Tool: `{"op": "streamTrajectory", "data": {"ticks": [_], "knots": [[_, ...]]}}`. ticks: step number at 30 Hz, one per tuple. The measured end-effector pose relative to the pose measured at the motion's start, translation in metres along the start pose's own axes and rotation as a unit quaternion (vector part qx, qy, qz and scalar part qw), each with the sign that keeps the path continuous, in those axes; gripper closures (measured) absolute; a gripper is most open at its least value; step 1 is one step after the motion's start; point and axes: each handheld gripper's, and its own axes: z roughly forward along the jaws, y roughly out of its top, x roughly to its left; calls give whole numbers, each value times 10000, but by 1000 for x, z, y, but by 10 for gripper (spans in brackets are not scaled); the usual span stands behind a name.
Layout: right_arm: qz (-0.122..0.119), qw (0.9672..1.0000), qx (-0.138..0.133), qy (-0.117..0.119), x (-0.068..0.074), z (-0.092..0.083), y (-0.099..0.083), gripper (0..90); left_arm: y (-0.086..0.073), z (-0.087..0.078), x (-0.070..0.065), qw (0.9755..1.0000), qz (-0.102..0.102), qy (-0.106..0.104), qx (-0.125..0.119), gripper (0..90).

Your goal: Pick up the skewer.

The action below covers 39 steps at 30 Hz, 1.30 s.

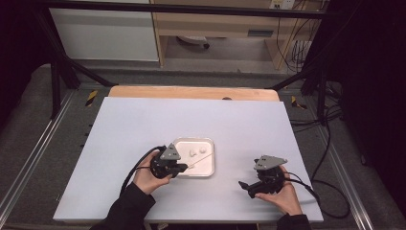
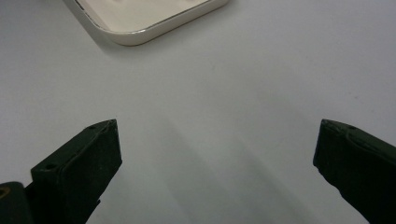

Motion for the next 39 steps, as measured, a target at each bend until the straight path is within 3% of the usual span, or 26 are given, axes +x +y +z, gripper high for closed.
{"op": "streamTrajectory", "data": {"ticks": [1, 8, 11, 12, 13, 17, 18, 28, 29, 30, 31, 33, 36, 39], "knots": [[0, 10000, 0, 0, 0, 0, 0, 16, 1, 0, -1, 10000, -9, -11, -8, 889], [-721, 9970, 104, -243, 15, -4, 16, 24, 5, 0, -8, 10000, 52, -45, 59, 889], [-1045, 9939, 151, -324, 20, -4, 23, 30, 7, 1, -11, 9999, 85, -53, 82, 888], [-1045, 9939, 151, -324, 20, -4, 23, 30, 7, 1, -11, 9999, 85, -53, 82, 888], [-1222, 9916, 190, -373, 24, -4, 27, 36, 8, 1, -13, 9999, 114, -68, 90, 889], [-1454, 9882, 206, -436, 28, -4, 33, 49, 11, 2, -18, 9998, 169, -74, 112, 888], [-1609, 9855, 250, -473, 31, -4, 37, 57, 12, 2, -19, 9997, 195, -89, 117, 888], [-2329, 9708, 360, -452, 44, 4, 46, 124, 26, 8, -33, 9988, 416, -197, 175, 889], [-2329, 9708, 360, -452, 44, 4, 46, 124, 28, 9, -35, 9986, 439, -216, 178, 889], [-2503, 9664, 360, -457, 46, 5, 47, 146, 30, 10, -37, 9985, 460, -210, 205, 888], [-2503, 9664, 360, -457, 46, 5, 47, 146, 31, 11, -38, 9984, 474, -221, 227, 888], [-2728, 9603, 373, -437, 48, 7, 48, 183, 34, 14, -41, 9981, 512, -250, 248, 888], [-2878, 9562, 357, -411, 49, 9, 48, 238, 38, 17, -44, 9977, 561, -278, 271, 889], [-3081, 9499, 365, -384, 50, 11, 47, 295, 41, 22, -48, 9972, 598, -317, 328, 888]]}}
